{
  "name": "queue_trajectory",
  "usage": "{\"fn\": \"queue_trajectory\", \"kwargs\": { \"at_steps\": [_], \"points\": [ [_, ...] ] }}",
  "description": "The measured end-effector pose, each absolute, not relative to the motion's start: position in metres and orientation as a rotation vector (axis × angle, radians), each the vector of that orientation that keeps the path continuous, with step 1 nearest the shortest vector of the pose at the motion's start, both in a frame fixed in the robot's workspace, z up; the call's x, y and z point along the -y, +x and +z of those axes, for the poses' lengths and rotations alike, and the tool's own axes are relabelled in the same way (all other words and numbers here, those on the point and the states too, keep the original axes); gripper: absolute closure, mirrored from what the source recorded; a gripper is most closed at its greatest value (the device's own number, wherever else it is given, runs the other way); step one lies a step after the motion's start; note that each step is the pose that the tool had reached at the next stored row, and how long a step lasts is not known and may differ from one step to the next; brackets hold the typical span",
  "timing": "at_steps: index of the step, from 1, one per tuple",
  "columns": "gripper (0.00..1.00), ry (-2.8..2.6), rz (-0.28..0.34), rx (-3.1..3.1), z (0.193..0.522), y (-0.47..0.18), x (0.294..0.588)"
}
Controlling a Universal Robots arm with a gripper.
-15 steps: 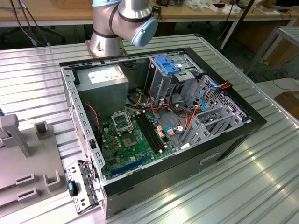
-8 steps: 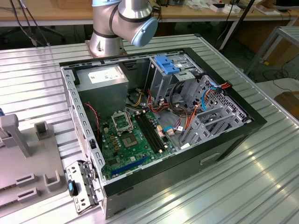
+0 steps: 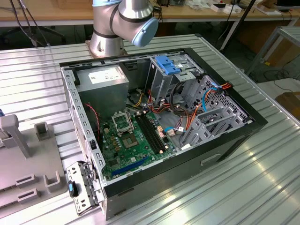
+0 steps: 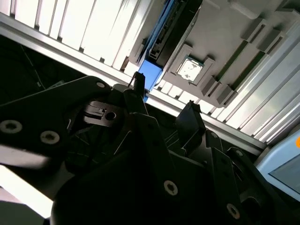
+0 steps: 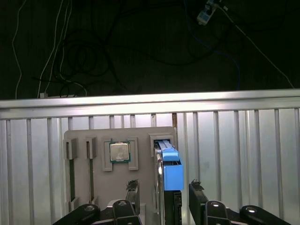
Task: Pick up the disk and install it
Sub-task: 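Pick up the disk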
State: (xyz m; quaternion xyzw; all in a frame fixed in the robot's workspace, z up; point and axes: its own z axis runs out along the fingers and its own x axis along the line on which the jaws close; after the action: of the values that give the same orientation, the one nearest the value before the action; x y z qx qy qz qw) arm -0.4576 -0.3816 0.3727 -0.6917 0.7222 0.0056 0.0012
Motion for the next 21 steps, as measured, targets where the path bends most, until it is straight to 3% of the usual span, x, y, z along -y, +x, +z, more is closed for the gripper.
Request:
{"fn": "queue_trajectory", "kwargs": {
  "at_steps": [21],
  "points": [
    [0.46,-2.171,0.016,-2.267,0.354,-0.458,0.382]
  ]
}}
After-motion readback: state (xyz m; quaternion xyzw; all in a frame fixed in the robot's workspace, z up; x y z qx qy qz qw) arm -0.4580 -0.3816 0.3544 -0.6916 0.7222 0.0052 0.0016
